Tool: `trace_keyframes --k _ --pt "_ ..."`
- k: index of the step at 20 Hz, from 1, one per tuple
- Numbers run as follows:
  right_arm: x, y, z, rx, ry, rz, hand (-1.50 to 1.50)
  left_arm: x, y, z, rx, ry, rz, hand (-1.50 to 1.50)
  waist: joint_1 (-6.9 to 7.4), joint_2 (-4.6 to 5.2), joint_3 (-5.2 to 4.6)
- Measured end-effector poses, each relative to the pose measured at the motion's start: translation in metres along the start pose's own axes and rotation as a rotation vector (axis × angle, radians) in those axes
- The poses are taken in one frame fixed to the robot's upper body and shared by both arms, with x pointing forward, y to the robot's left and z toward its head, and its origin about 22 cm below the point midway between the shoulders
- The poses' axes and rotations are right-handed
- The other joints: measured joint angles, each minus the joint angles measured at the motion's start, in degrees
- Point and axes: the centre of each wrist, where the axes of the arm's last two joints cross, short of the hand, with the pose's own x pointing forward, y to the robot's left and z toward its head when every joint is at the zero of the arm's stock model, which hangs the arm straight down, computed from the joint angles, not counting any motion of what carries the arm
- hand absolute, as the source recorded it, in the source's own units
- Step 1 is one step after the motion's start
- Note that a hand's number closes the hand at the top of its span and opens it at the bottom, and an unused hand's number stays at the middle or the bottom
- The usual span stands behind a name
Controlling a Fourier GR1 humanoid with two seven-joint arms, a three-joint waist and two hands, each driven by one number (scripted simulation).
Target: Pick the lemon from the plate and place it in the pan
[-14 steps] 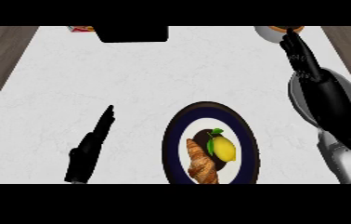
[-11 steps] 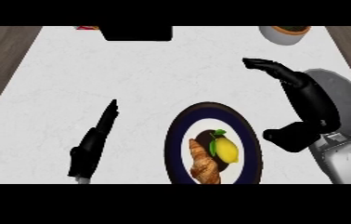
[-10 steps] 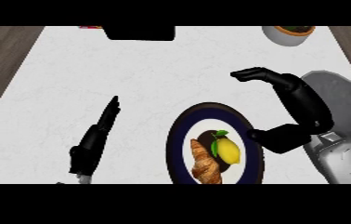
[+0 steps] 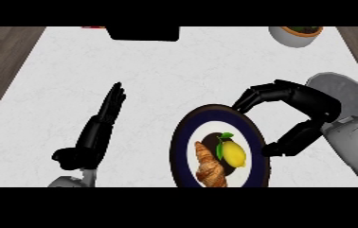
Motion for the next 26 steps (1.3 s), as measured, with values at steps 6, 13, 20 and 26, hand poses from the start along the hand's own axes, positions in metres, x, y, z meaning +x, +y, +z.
trace_keyframes --k 6,13,20,26 --pt "0.003 -0.029 -0.001 0.107 0.017 0.191 -1.50 -0.002 0.002 -0.001 0.007 -0.009 0.015 0.00 -0.47 -0.08 0.02" --pt "0.023 -0.015 -0.045 0.315 0.078 0.369 -1.50 -0.004 0.003 -0.004 0.015 -0.007 0.013 0.00 -0.93 -0.33 -0.05" --pt "0.032 0.029 -0.077 0.567 0.184 0.589 -1.50 -0.002 0.001 -0.004 0.018 -0.006 0.012 0.00 -1.01 -0.46 -0.06" --pt "0.023 0.072 -0.079 0.718 0.250 0.765 -1.50 -0.003 0.001 -0.001 0.016 -0.005 0.010 0.00 -1.31 -0.46 -0.04"
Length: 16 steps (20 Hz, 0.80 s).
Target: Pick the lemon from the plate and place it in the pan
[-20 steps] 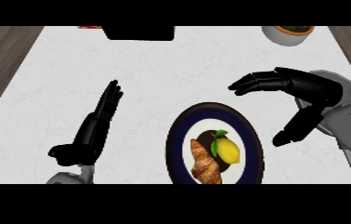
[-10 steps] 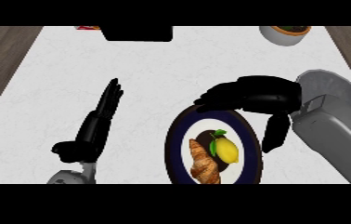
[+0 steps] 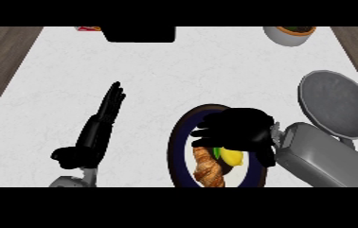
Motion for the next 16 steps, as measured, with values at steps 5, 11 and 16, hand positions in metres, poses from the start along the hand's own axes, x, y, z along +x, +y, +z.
trace_keyframes --k 5,11,16 --pt "0.003 0.028 -0.012 0.051 0.054 0.054 -1.50 -0.004 -0.003 0.004 0.008 -0.005 0.002 0.00 -0.11 0.06 0.01" --pt "0.002 0.036 -0.018 0.061 0.079 0.054 -1.50 0.000 -0.002 -0.004 0.005 -0.003 0.002 0.00 -0.22 0.08 0.01" --pt "-0.001 0.045 -0.028 0.053 0.099 0.042 -1.50 0.002 -0.002 -0.003 0.005 0.000 0.000 0.00 -0.17 0.08 0.01"
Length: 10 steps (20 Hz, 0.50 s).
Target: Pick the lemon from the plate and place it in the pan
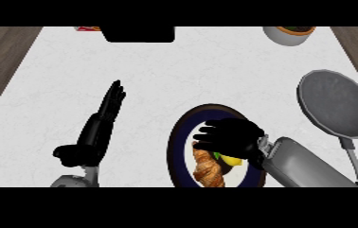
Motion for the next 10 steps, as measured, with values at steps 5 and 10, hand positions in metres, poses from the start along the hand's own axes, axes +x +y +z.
trace_keyframes --k 5,10 --pt "-0.009 0.005 -0.006 -0.012 -0.008 -0.029 -1.50 -0.003 0.002 0.002 -0.001 0.002 0.010 0.00 0.03 0.01 0.00" --pt "-0.015 0.011 -0.024 -0.002 0.008 -0.029 -1.50 -0.005 0.002 0.002 -0.003 0.001 0.003 0.00 0.07 0.03 0.01"
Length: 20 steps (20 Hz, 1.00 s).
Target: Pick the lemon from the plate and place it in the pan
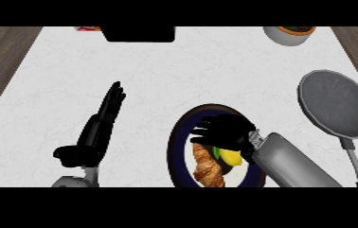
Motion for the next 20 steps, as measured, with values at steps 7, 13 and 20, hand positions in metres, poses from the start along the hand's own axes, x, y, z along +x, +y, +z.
trace_keyframes --k 7,13,20 --pt "-0.009 0.012 -0.017 0.043 0.010 0.054 1.50 0.012 -0.003 0.001 0.000 0.000 0.006 0.00 0.28 -0.27 -0.02" --pt "-0.013 0.011 -0.027 0.021 -0.045 0.169 1.50 0.010 0.000 0.002 0.000 -0.004 0.003 0.00 0.29 -1.07 -0.21" --pt "-0.015 0.008 -0.026 -0.049 -0.069 0.209 1.50 0.005 -0.001 -0.001 0.007 -0.006 0.000 0.00 0.09 -0.88 -0.23"
